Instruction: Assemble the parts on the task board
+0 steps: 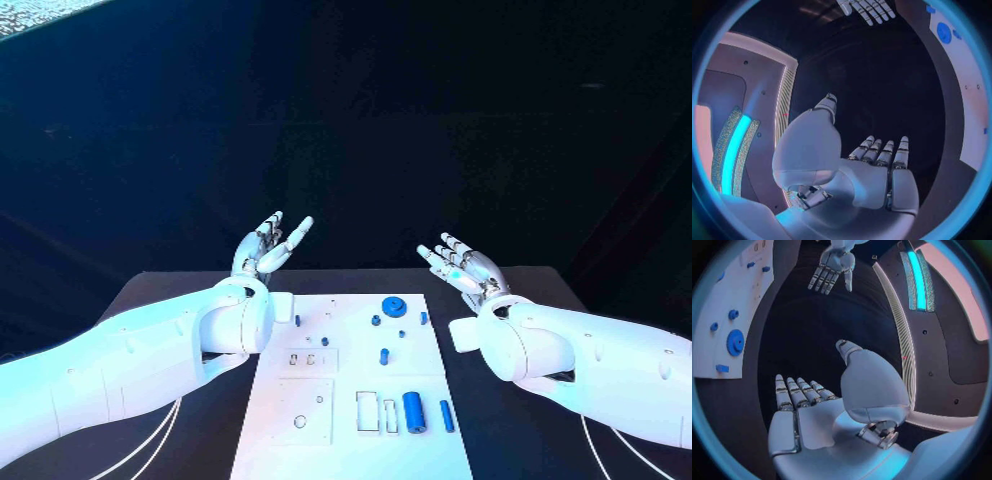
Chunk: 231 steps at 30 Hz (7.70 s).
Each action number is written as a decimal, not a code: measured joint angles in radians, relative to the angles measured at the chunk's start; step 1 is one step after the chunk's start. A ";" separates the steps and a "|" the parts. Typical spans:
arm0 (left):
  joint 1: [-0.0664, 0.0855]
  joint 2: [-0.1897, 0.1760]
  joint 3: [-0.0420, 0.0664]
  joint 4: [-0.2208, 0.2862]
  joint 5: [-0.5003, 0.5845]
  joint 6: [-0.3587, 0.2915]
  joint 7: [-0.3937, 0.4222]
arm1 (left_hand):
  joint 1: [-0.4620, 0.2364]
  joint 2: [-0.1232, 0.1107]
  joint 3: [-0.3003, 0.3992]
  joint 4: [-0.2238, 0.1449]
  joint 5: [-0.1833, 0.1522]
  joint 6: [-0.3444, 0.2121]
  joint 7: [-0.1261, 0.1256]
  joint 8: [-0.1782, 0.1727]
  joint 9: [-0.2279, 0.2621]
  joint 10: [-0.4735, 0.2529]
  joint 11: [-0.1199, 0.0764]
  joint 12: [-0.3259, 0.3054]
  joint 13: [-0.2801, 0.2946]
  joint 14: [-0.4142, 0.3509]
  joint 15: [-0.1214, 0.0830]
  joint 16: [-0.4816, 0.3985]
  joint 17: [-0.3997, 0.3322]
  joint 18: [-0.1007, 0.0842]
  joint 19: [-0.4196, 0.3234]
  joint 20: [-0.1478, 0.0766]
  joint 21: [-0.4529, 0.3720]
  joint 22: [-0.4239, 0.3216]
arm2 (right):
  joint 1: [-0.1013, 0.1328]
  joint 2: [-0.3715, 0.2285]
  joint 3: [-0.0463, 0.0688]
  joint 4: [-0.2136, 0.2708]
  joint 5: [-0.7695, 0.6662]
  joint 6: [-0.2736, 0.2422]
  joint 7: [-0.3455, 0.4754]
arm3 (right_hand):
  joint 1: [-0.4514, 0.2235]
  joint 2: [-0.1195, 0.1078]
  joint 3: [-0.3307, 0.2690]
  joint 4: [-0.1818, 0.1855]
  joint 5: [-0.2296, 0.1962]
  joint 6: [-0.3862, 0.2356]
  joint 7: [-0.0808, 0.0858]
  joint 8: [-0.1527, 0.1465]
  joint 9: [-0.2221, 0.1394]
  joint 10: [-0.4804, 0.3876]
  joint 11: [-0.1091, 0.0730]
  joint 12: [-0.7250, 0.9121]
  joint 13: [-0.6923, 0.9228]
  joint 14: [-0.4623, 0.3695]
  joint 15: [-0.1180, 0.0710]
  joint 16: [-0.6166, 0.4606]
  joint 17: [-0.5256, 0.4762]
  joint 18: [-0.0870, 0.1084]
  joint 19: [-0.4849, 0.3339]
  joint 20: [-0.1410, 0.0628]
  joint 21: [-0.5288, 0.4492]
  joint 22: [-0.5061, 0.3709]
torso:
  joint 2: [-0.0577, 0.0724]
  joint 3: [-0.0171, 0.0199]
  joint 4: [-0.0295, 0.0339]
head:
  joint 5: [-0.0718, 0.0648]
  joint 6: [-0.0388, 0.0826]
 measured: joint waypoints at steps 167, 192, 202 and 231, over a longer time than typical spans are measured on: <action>0.000 -0.214 0.023 0.276 -0.068 0.258 0.023 | 0.189 0.062 0.285 -0.004 -0.020 0.659 0.079 0.246 0.150 0.907 0.066 0.132 0.061 0.902 -0.061 0.468 0.350 0.100 0.738 -0.056 0.445 0.186 | 0.104 0.418 -0.007 -0.385 -1.499 0.090 -0.540 | 0.263 -0.101 0.328 -0.205 -0.192 0.985 0.002 0.295 0.318 1.140 -0.169 0.069 0.110 1.337 -0.257 1.270 1.038 0.029 1.156 -0.192 1.251 1.095 | 0.204 0.0730 0.0686 | -0.033 0.010; 0.001 -0.211 0.023 0.274 -0.067 0.260 0.023 | 0.189 0.062 0.286 -0.005 -0.020 0.659 0.079 0.246 0.150 0.907 0.066 0.132 0.061 0.898 -0.057 0.468 0.352 0.100 0.735 -0.053 0.445 0.186 | 0.102 0.458 -0.005 -0.433 -1.499 0.086 -0.547 | 0.263 -0.100 0.332 -0.210 -0.192 0.969 0.011 0.298 0.326 1.140 -0.169 0.063 0.110 1.337 -0.257 1.270 1.038 0.030 1.156 -0.192 1.251 1.092 | 0.209 0.0761 0.0701 | -0.028 0.010; 0.002 -0.210 0.023 0.273 -0.067 0.262 0.022 | 0.189 0.062 0.286 -0.005 -0.020 0.659 0.079 0.246 0.150 0.907 0.066 0.132 0.061 0.895 -0.061 0.468 0.353 0.100 0.732 -0.055 0.445 0.186 | 0.099 0.467 -0.004 -0.447 -1.499 0.086 -0.555 | 0.210 -0.098 0.337 -0.208 -0.195 0.912 0.029 0.271 0.326 1.129 -0.179 0.052 0.131 1.338 -0.251 1.270 1.015 0.030 1.135 -0.176 1.234 1.074 | 0.209 0.0767 0.0697 | -0.023 0.007; 0.002 -0.211 0.023 0.271 -0.067 0.269 0.019 | 0.189 0.062 0.286 -0.005 -0.020 0.659 0.079 0.246 0.150 0.907 0.066 0.132 0.061 0.895 -0.060 0.468 0.354 0.100 0.731 -0.056 0.445 0.186 | 0.093 0.462 -0.009 -0.439 -1.481 0.071 -0.554 | 0.190 -0.133 0.347 -0.193 -0.188 0.873 0.047 0.240 0.334 0.988 -0.141 0.050 0.113 1.326 -0.221 1.245 0.949 0.030 1.079 -0.150 1.168 1.002 | 0.211 0.0780 0.0692 | -0.021 0.006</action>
